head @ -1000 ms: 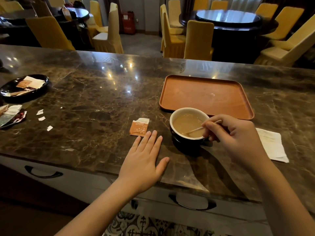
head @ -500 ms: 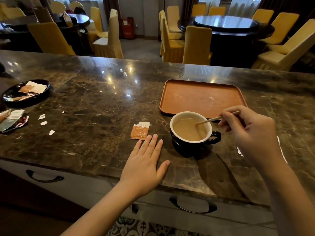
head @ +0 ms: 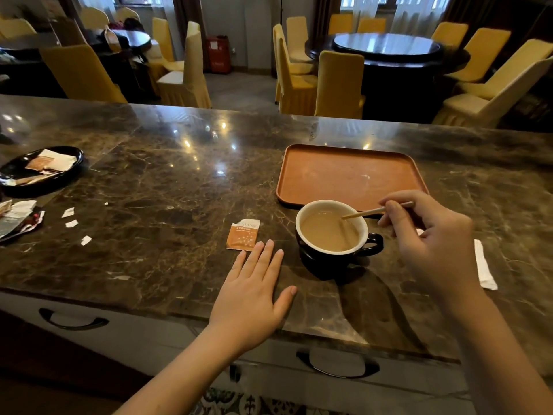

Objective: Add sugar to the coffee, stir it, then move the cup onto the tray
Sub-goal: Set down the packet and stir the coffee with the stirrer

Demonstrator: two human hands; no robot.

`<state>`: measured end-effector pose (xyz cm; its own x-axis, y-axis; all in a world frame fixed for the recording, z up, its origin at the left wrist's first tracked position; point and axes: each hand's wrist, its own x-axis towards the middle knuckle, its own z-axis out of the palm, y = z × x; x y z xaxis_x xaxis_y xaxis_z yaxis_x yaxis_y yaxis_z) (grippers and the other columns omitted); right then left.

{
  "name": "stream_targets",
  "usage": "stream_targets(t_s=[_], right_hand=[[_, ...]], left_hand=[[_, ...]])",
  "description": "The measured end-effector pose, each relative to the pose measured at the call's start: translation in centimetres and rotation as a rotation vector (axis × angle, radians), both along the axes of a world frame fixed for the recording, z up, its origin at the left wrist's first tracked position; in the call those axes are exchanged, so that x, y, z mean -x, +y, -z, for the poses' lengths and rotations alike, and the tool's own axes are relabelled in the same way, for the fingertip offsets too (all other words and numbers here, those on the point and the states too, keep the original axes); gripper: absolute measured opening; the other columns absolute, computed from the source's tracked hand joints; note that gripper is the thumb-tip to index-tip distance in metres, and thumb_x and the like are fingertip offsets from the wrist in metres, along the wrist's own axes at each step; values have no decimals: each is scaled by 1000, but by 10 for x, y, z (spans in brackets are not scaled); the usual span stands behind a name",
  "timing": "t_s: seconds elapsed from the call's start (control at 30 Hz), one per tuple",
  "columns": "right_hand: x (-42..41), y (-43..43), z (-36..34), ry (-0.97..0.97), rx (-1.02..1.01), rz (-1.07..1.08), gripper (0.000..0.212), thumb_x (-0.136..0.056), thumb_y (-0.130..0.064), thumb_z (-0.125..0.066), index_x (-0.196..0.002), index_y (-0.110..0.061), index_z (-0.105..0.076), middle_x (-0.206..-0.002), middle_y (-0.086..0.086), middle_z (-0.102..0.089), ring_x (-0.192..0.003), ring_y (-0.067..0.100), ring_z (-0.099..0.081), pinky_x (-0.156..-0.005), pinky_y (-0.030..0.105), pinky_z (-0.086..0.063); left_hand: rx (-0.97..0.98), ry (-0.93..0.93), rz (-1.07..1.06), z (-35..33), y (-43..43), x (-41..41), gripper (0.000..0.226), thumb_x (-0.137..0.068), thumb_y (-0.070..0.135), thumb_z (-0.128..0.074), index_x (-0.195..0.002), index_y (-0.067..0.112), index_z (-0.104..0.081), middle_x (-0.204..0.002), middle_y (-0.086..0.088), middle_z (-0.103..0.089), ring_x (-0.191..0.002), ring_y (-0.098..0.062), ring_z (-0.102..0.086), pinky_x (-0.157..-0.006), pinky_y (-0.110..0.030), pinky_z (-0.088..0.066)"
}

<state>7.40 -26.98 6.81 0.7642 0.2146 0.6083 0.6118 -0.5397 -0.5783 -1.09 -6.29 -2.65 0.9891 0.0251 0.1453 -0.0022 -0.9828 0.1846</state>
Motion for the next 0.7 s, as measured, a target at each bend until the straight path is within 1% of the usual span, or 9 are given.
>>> stream_targets(t_s=[0.1,0.17,0.27,0.33,0.4,0.43,0.53,0.63,0.7], right_hand=[[2,0,2,-17,4,35,16,-89,-15,-52,-96,-10,-65,-75,-2,-62,-70,0,-58,-59,4,-41],[3,-2,1,-47,-17,55,16,-89,-13,-52,-98,-9,-65,-74,-2,-62,-69,-3,-56,-60,3,-42],[7,-5,-1,-90,-40,60,16,-90,-13,-52,-99,-10,-64,-74,-3,-62,-61,0,-57,-62,5,-44],[10,-6,-2,-89,-80,59,16,-90,-15,-51,-100,-13,-63,-74,-5,-61,-69,-1,-60,-64,6,-45],[11,-7,-1,-69,-104,65,17,-90,-18,-50,-101,-16,-62,-76,-7,-61,-75,-12,-59,-67,3,-45],[12,-7,-1,-54,-105,70,17,-90,-19,-50,-101,-16,-62,-76,-7,-61,-76,-13,-59,-67,2,-44],[15,-9,1,6,-81,97,14,-90,-17,-52,-99,-17,-62,-75,-3,-63,-69,-2,-60,-65,3,-44],[21,-13,3,96,-45,131,11,-88,-18,-54,-95,-21,-62,-73,-8,-62,-75,-3,-59,-61,9,-43],[26,-18,3,149,-4,149,10,-86,-16,-57,-93,-20,-63,-75,-13,-61,-77,-3,-59,-62,15,-44]], left_hand=[[4,-3,-3,0,0,0,72,-80,61,1,-142,23,-4,-153,2,2,-138,-12,11,-110,-32,10],[1,-7,1,1,0,0,72,-80,61,1,-142,23,-5,-153,1,1,-138,-12,10,-111,-32,9],[5,-18,6,1,1,-1,74,-80,61,2,-141,22,-7,-153,0,-3,-139,-12,7,-110,-32,8],[5,-22,9,2,0,-1,74,-80,61,2,-141,22,-8,-153,0,-4,-139,-13,6,-110,-32,9],[3,-30,11,2,1,0,74,-80,62,3,-141,22,-9,-152,0,-4,-139,-13,5,-110,-32,8],[3,-32,11,2,1,0,74,-80,61,3,-141,22,-9,-152,0,-5,-139,-13,5,-110,-32,8],[2,-39,14,3,1,-1,72,-81,61,1,-141,21,-9,-152,-1,-5,-139,-13,4,-110,-32,8],[5,-56,14,4,1,-1,72,-83,61,-1,-141,20,-14,-152,-2,-11,-139,-14,0,-111,-34,3],[10,-54,16,4,1,-1,71,-84,61,-4,-141,21,-11,-152,-1,-8,-139,-13,2,-111,-33,5]])
